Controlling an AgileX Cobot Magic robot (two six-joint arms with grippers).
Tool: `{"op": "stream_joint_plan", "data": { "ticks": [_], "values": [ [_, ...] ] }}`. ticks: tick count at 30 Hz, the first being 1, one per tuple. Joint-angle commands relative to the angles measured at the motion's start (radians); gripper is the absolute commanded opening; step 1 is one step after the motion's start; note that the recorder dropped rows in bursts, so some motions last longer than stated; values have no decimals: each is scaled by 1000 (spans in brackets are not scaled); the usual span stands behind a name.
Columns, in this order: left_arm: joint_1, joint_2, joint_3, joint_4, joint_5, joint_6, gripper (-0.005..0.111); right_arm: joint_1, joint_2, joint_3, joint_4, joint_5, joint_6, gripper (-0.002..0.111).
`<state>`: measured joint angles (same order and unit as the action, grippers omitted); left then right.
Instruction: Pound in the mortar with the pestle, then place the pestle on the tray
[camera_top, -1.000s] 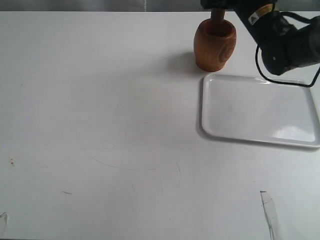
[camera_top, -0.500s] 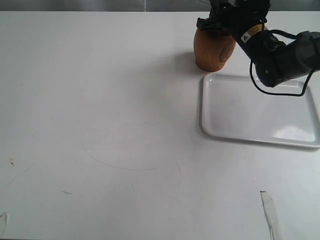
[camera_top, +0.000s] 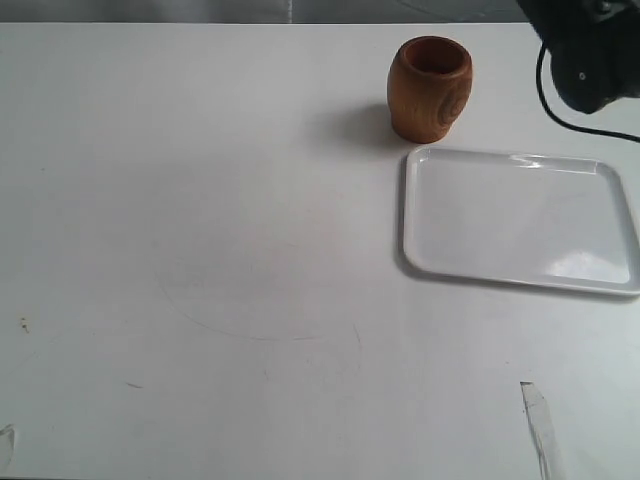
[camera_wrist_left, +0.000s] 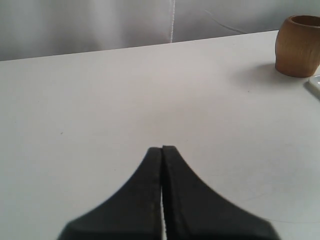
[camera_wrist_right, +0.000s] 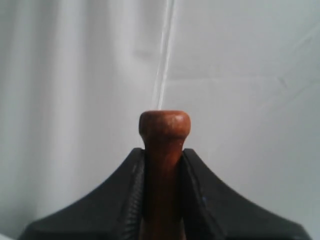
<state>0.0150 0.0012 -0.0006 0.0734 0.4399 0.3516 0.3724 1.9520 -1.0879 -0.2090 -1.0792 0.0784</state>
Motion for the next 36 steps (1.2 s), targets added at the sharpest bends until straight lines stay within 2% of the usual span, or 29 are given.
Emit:
{"op": "stream_joint_plan", "data": {
  "ticks": [1,7,12,19,26,30,36],
  "values": [
    [-8,-1,1,-7,-3,-8,0,-3,121,-2,-11,22,-1,0],
    [-8,-1,1,-7,-3,-8,0,-3,254,-2,-11,18,3,0],
    [-8,-1,1,-7,-3,-8,0,-3,253,-2,-11,-12,3,0],
    [-8,-1,1,-7,-3,-8,0,-3,60,-2,-11,-73,3,0],
    [-8,-1,1,-7,-3,-8,0,-3,-108,-2,-16,14,-3,0],
    [-8,-1,1,-7,-3,-8,0,-3,-73,-2,-61,70,-24,0],
    [-8,-1,1,-7,-3,-8,0,-3,102,-2,-60,70,-26,0]
  ]
}}
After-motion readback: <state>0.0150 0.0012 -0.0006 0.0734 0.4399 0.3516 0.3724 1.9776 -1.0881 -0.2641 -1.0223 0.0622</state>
